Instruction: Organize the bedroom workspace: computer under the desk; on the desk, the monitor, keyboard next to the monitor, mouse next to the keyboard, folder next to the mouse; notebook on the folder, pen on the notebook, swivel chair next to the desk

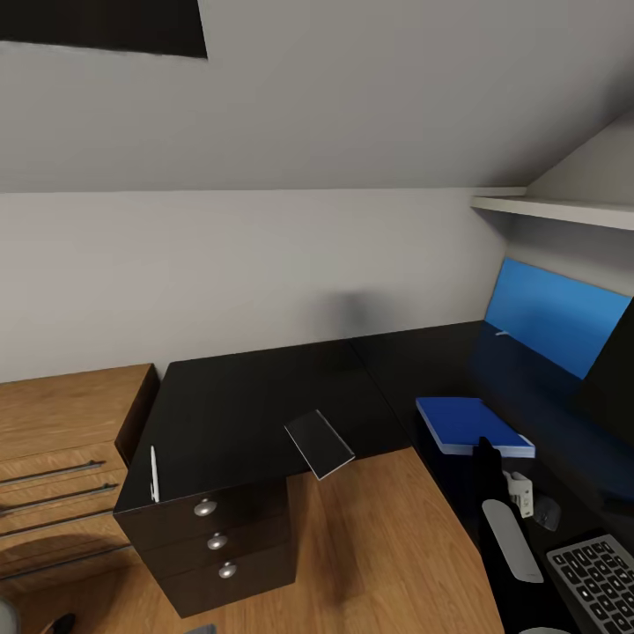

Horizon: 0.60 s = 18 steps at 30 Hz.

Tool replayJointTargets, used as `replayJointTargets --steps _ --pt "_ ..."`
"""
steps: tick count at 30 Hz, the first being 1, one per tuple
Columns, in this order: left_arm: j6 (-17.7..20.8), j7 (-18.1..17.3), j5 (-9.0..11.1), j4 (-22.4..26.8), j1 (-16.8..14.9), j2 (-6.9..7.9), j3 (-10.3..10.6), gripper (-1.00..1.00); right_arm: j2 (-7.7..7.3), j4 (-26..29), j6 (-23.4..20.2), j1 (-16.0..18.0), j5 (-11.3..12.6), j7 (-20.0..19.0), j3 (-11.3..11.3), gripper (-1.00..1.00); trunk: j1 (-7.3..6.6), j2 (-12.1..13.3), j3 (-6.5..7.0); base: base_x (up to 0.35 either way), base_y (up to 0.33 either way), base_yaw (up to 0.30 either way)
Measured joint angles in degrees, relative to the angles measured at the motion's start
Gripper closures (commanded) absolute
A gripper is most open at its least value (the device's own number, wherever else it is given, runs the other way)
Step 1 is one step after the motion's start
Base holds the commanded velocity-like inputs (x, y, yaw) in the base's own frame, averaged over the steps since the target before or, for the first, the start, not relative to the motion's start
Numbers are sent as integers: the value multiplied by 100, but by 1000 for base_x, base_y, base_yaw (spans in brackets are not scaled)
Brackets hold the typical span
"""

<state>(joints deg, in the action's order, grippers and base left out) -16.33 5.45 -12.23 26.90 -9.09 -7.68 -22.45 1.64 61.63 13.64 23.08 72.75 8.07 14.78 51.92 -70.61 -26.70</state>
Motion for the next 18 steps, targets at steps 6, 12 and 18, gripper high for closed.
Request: replayJointTargets --steps 6,12,18 --pt "0 3 0 -1 0 1 0 -100 0 3 0 0 -8 0 -11 100 0 0 0 0 0 0" --pt "0 3 0 1 0 0 0 -100 0 8 -2 0 -15 10 -15 -100 0 0 0 0 0 0" --pt "0 3 0 2 0 2 0 -100 0 9 -4 0 -22 6 -20 -100 0 0 0 0 0 0"
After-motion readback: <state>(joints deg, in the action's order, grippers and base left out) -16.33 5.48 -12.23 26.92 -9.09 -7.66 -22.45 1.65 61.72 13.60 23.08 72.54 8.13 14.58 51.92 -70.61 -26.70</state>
